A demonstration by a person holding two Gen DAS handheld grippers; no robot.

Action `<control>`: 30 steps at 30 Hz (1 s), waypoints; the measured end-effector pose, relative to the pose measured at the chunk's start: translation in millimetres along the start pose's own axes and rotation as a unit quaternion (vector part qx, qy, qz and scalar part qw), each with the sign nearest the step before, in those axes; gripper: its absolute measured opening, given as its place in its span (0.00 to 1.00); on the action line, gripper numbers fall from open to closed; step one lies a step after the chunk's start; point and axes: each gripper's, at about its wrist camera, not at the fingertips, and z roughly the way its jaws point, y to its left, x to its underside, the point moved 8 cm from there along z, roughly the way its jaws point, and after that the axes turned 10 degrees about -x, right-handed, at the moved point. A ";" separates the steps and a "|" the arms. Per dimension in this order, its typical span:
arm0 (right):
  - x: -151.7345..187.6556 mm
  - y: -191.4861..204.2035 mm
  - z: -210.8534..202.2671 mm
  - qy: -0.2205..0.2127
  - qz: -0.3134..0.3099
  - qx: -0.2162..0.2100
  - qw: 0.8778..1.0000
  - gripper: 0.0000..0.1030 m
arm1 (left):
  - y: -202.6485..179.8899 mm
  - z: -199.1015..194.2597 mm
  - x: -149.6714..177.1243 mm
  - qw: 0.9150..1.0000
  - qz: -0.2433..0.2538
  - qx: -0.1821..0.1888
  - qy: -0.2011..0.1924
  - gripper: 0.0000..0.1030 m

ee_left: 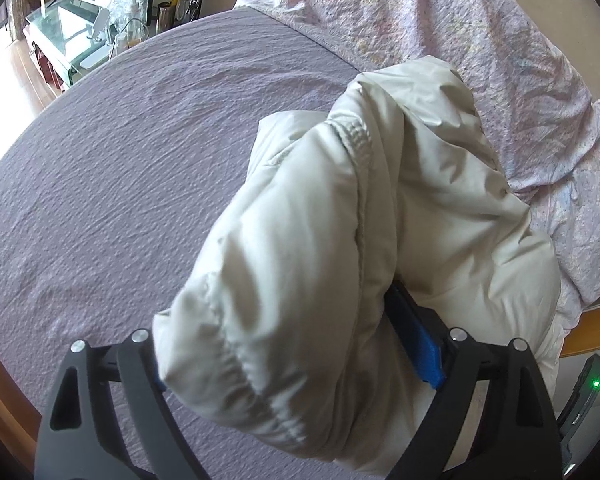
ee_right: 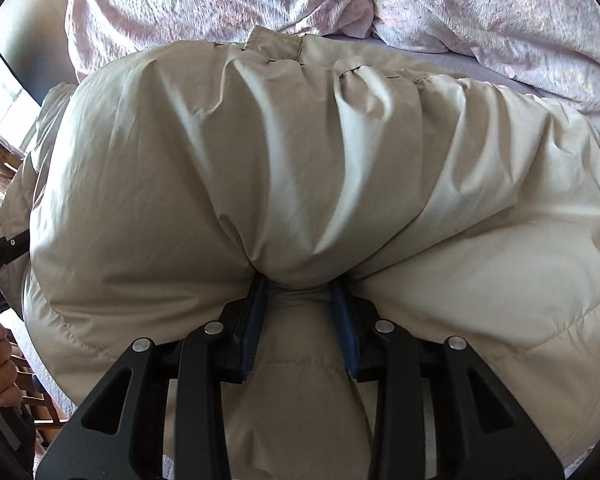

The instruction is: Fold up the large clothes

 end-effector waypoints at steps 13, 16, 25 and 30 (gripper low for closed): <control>-3.2 -0.3 3.0 -0.004 -0.005 0.005 1.000 0.35 | -12.5 -6.3 -0.4 1.000 -0.006 0.017 -0.011 0.54; -3.5 0.0 2.9 -0.004 -0.007 0.004 1.000 0.35 | -15.9 -18.2 -3.2 0.999 -0.008 0.031 -0.021 0.37; -4.6 -0.1 2.9 -0.004 -0.015 -0.001 1.000 0.35 | -44.3 -67.0 -8.5 0.995 0.020 0.078 -0.065 0.27; -4.8 1.0 3.5 -0.005 -0.019 -0.007 1.000 0.35 | -79.4 -103.9 -4.3 0.987 0.050 0.121 -0.092 0.27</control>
